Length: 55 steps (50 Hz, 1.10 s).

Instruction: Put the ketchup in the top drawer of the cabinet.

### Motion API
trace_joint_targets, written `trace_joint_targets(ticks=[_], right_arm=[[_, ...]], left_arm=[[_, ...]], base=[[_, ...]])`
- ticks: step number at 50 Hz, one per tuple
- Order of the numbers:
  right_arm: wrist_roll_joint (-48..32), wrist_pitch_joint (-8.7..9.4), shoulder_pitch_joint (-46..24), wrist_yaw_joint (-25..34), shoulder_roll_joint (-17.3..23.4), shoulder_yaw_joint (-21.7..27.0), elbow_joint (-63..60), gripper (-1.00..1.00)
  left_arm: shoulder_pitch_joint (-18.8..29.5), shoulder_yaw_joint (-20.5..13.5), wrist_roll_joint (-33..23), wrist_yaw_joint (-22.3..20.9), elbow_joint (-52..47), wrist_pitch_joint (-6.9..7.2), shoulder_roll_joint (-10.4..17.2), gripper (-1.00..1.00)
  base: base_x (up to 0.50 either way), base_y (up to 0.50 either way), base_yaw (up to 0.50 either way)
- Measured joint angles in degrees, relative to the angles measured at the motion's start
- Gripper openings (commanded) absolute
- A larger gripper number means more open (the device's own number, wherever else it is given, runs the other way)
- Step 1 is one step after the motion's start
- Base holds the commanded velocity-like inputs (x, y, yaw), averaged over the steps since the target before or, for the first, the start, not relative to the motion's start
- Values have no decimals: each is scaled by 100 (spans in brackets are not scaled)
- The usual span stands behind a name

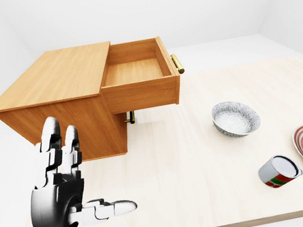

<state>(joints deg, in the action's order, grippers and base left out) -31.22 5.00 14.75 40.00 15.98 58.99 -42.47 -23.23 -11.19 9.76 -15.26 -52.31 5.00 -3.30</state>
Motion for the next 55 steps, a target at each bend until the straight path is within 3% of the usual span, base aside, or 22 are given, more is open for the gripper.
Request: trace_joint_targets(ticks=[55], right_arm=[[-150, 0, -9, 0, -38, -827, 1139, 100]], left_arm=[[29, 17, -33, -1, 21, 0, 8, 100]], base=[[0, 0, 0]])
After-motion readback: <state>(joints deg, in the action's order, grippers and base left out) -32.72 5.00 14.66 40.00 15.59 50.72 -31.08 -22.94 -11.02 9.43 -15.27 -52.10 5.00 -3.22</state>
